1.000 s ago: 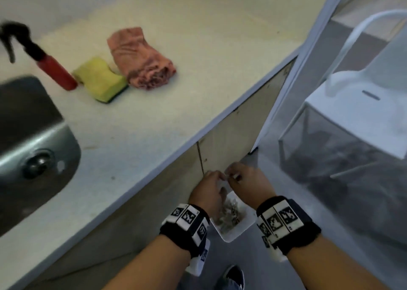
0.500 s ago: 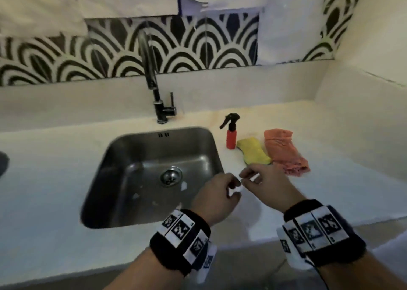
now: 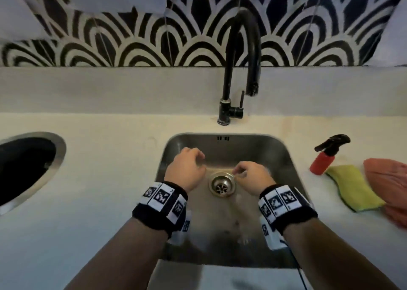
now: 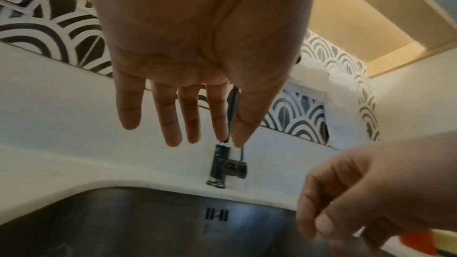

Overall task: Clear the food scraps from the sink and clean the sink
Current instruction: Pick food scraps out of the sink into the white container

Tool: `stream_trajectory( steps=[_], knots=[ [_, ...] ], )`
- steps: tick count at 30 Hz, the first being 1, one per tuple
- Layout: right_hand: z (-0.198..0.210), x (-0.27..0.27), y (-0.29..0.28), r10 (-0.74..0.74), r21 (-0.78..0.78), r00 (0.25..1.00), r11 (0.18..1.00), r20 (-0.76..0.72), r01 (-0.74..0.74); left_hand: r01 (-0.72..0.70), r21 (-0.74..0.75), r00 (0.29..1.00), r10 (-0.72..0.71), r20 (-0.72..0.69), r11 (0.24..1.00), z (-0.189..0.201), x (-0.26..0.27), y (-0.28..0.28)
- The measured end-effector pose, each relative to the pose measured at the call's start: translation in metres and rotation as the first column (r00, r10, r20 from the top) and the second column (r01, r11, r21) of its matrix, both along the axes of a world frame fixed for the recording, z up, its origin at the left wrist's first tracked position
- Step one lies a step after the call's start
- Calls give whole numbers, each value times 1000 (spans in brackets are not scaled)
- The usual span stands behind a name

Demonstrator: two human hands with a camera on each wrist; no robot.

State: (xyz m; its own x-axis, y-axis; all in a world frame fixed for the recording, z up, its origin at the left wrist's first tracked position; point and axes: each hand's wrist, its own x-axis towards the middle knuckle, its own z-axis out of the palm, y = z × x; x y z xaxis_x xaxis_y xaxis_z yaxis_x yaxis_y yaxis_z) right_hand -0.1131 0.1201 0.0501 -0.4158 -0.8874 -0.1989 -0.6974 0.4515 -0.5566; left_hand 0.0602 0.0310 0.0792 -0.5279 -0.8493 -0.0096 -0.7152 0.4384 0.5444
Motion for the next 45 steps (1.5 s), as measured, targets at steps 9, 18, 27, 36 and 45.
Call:
stream_trajectory(
  steps=[9, 18, 27, 36, 45],
  knots=[
    [-93, 48, -80, 215, 163, 976, 962, 34, -218, -139, -22, 968, 140, 209, 990, -43, 29, -80],
    [-196, 74, -133, 423, 417, 905, 816, 40, -400, -187, 68, 956, 166, 242, 980, -76, 45, -108],
    [-214, 96, -123, 618, 342, 786, 738, 5, -583, -238, 9, 956, 232, 179, 971, -83, 39, -103],
    [-208, 152, -59, 669, 509, 704, 531, 237, -677, -269, 58, 948, 253, 191, 961, -67, 38, -96],
    [-188, 133, -99, 567, 323, 818, 760, 93, -564, -287, 33, 949, 280, 146, 957, -66, 40, -94]
  ],
)
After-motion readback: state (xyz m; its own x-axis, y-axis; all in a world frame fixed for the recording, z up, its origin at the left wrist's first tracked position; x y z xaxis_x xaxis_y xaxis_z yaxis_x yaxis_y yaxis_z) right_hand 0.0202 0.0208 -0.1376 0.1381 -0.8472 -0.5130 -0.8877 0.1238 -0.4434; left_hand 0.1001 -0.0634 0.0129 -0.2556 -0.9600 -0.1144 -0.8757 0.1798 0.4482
